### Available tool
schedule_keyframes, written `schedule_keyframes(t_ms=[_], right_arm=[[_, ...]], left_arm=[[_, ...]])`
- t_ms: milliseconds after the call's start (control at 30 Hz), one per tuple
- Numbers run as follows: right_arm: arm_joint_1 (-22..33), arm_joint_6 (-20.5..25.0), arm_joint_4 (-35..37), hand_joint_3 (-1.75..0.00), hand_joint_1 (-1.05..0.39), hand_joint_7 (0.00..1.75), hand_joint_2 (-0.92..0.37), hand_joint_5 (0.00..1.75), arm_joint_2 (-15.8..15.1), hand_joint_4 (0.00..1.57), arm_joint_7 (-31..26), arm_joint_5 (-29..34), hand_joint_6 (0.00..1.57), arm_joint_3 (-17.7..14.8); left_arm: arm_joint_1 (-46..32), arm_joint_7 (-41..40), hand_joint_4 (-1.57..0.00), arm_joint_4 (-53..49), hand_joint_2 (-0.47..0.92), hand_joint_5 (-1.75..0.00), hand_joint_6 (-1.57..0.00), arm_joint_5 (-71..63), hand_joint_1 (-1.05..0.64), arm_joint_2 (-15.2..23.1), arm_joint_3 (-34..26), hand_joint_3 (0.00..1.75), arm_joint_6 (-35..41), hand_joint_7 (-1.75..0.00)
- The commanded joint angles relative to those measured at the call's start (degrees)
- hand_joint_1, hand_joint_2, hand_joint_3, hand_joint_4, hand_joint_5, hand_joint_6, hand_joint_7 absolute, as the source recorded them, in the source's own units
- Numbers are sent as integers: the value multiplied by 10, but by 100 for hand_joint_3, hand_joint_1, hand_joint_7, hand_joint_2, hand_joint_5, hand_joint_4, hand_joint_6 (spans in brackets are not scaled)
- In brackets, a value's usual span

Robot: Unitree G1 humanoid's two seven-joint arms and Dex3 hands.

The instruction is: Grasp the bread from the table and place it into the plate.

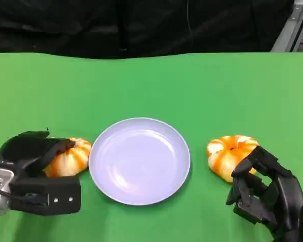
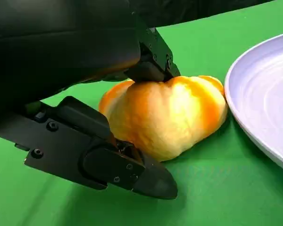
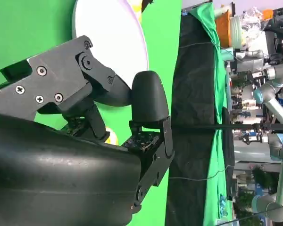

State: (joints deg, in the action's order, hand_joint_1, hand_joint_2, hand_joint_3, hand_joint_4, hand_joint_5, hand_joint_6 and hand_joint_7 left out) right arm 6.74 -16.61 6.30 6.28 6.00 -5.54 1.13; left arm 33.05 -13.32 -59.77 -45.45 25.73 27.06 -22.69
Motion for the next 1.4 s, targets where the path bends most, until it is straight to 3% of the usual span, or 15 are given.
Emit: schedule_keyframes(t_ms=[33,167,333,367,400,433,500,533,600,667,767,833,1000,1167,1400], right_arm=[[0,-5,-4,-112,-16,161,-60,175,-2,84,-1,-5,64,-4],[1,-1,-8,-112,-15,161,-60,175,-3,84,-1,-5,64,-3],[-1,-10,1,-112,-15,161,-60,175,-4,84,2,-7,64,-5],[-1,-11,2,-112,-15,161,-60,175,-5,84,4,-8,64,-5],[-2,-11,3,-111,-15,161,-60,175,-6,84,5,-9,64,-6],[-1,-10,2,-111,-15,160,-60,175,-6,84,5,-8,64,-6],[-1,-9,2,-111,-16,160,-60,175,-7,84,6,-8,64,-6],[-1,-8,1,-111,-16,160,-60,175,-7,84,5,-7,64,-6],[-1,-5,-1,-111,-16,160,-60,175,-6,84,4,-7,64,-6],[-1,-1,-2,-111,-16,160,-60,175,-7,84,3,-6,64,-7],[-2,-5,1,-111,-15,160,-60,175,-8,83,6,-9,64,-9],[-3,-8,4,-111,-15,160,-60,175,-9,83,9,-10,64,-9],[-1,3,-3,-110,-16,159,-60,175,-9,83,7,-9,64,-10],[-1,4,-3,-110,-15,159,-61,175,-9,83,8,-10,64,-10],[1,6,-7,-111,-15,159,-61,175,-8,84,4,-7,64,-8]], left_arm=[[12,-10,-25,-24,92,-2,-47,7,-84,-5,7,10,-2,0],[18,-20,-34,-44,92,-5,-51,9,-68,-13,13,10,-12,-2],[12,-46,-87,-66,92,-9,-82,32,-20,-28,-1,17,-24,-6],[8,-50,-100,-69,92,-13,-94,44,-13,-30,-8,15,-32,-10],[6,-52,-106,-72,92,-36,-106,55,-7,-32,-15,15,-38,-15],[4,-54,-90,-75,92,-96,-113,65,-3,-33,-20,19,-44,-29],[1,-62,-74,-79,92,-152,-96,75,1,-34,-24,27,-50,-84],[-1,-73,-71,-80,92,-161,-88,81,2,-34,-28,31,-53,-102],[-4,-88,-68,-80,92,-172,-60,92,4,-34,-36,37,-58,-157],[-4,-89,-64,-78,91,-174,-49,102,3,-33,-44,33,-53,-169],[-5,-94,-66,-68,92,-175,-54,111,5,-25,-54,25,-59,-164],[-6,-86,-68,-58,91,-175,-64,122,2,-19,-65,37,-61,-151],[-6,-82,-70,-27,90,-175,-60,140,0,-7,-88,46,-69,-160],[-8,-83,-70,2,85,-175,-64,139,-2,2,-95,49,-70,-155],[-21,-28,-67,116,83,-173,-73,143,4,-18,-87,47,-92,-143]])
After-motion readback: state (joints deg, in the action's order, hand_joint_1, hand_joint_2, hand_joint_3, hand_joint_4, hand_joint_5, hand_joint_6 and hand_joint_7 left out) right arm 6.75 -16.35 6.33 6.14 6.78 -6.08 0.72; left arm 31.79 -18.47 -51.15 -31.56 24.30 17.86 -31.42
